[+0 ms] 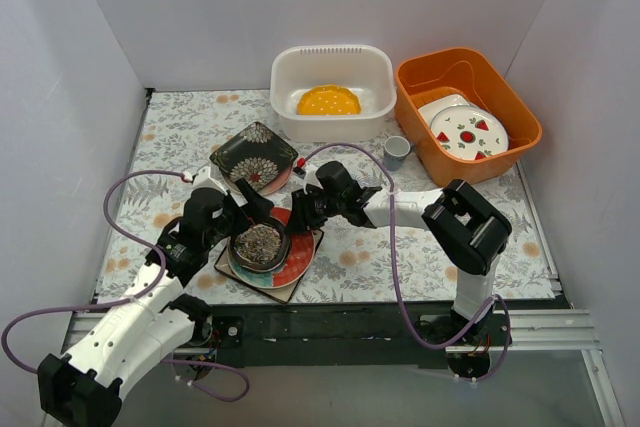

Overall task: Place the plates into the plastic bin on the countertop
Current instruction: Pick up the plate at the center of the board.

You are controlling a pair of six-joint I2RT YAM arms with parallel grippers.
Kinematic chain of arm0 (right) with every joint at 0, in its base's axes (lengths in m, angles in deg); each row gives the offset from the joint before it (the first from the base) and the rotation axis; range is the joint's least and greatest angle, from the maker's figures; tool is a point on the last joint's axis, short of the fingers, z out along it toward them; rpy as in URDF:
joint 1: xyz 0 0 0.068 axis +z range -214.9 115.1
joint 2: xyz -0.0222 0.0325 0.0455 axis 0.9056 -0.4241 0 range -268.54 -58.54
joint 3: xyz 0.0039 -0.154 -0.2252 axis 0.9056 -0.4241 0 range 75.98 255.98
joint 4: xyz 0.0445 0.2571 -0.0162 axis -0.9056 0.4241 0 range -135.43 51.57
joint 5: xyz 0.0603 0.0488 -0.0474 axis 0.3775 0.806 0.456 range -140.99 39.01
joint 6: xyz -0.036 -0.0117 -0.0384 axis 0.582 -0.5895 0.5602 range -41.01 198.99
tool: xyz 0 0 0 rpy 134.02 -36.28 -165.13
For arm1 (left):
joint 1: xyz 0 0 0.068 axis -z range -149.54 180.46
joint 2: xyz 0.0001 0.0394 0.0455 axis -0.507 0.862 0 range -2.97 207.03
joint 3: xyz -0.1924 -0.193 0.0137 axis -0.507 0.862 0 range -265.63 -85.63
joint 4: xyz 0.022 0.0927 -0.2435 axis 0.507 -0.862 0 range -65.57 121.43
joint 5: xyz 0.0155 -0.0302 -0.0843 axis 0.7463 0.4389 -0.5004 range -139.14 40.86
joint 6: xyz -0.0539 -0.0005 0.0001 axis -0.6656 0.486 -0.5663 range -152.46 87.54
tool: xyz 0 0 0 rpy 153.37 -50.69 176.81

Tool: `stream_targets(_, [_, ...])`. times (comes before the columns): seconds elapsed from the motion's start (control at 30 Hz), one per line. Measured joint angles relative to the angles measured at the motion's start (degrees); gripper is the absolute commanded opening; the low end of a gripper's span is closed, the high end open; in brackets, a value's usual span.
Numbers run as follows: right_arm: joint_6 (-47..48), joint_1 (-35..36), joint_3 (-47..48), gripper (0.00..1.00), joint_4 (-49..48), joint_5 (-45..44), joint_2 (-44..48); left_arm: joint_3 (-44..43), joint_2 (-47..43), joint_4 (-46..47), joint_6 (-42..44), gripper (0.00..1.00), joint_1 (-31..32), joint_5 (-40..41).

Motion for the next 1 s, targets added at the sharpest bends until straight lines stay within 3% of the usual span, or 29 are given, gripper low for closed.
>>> stream_targets(0.17, [0.0,0.1,1.0,0.13,0.2,-0.6,-0.9,0.0,1.6,0.7,1.0,0.98,0.0,-0.2])
stream_targets(0.27, [-0.3,0.2,1.0,0.09,0.0,-1.0,-0.9,-0.1,1.8,0.6,1.7,0.98,0.0,-0.1])
stream_targets(1.0, [2.5,-0.1,-0.3,0.06,1.4,-4.8,1.3,-6.3,-1.5,-9.9,1.2,0.98,0.0,2.7])
